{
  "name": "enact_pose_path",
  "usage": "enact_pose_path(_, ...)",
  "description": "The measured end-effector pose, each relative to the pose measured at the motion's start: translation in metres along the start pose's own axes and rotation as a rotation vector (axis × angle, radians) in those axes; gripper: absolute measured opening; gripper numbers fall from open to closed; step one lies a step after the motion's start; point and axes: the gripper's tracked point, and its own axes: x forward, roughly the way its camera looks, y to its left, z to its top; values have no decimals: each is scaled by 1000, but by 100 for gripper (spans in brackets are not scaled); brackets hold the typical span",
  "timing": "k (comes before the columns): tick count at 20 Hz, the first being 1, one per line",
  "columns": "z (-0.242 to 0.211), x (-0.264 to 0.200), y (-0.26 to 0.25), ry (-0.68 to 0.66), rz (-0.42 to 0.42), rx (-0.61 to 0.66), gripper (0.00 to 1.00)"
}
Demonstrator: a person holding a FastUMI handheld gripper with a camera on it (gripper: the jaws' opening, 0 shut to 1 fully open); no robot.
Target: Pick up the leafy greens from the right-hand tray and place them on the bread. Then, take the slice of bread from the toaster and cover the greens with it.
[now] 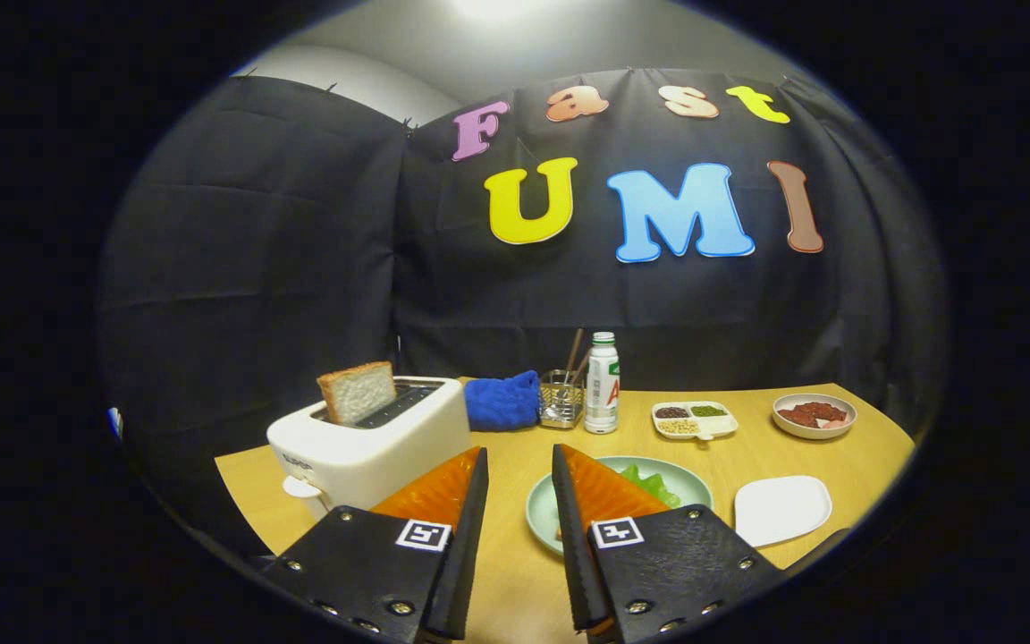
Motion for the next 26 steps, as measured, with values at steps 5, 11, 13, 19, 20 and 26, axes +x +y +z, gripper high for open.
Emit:
enact_pose_path(5,26,16,66,-40,68,-27,43)
enact_pose_path(11,26,37,110,-24,111,-41,43)
enact_pose_path(13,28,42,117,-21,101,-43,43)
enact_pose_path(19,20,67,141,17,81,-61,43)
enact_pose_path(20,18,70,144,24,75,-67,43)
enact_pose_path(26,11,94,148,39,22,-97,43)
